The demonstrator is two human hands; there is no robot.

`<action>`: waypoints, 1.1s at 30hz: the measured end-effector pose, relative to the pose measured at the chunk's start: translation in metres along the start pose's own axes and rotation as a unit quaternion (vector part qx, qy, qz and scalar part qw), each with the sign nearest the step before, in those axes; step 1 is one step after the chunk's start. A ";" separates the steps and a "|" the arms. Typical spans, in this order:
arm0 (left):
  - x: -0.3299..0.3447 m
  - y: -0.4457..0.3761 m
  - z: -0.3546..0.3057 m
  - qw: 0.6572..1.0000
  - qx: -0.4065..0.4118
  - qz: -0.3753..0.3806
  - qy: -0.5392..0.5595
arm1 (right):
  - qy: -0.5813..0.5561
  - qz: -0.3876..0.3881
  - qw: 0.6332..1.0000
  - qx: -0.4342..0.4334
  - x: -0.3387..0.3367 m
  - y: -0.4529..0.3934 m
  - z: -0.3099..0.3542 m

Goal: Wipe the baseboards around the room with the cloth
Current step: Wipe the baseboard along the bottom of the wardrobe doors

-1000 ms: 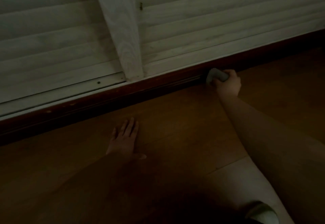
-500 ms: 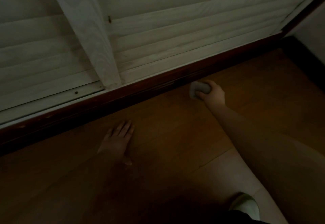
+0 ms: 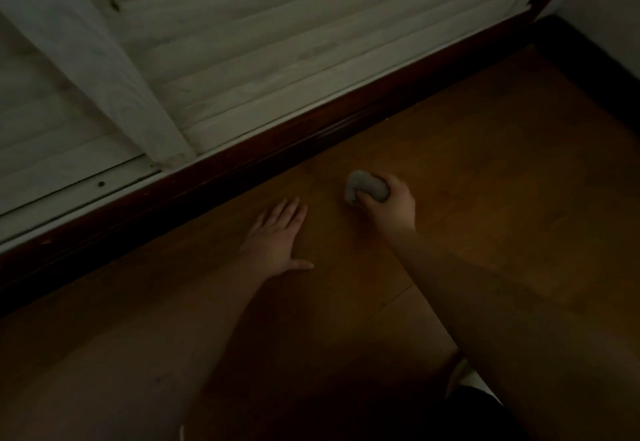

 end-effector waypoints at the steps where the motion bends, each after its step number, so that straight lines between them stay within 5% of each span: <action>1: -0.002 -0.004 -0.001 1.000 0.002 -0.003 -0.006 | -0.005 -0.005 1.000 0.001 -0.001 0.003 -0.002; 16: -0.012 -0.079 -0.026 0.987 0.095 -0.108 -0.066 | -0.091 -0.079 0.992 0.036 -0.030 0.006 -0.037; 19: -0.009 -0.083 -0.023 0.980 0.098 -0.155 -0.072 | -0.095 -0.082 0.992 0.014 -0.023 -0.005 -0.041; 33: -0.008 -0.085 -0.025 0.980 0.108 -0.147 -0.078 | -0.051 -0.040 0.992 -0.107 0.049 -0.100 0.001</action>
Point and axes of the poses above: each hand's wrist, its own y-axis away from the middle knuckle, its own x-axis out of the palm, z = x × y, the point moved 6 cm from there along -y, towards the middle knuckle, and after that the axes turned 11 degrees about -x, right-handed, at the moved point
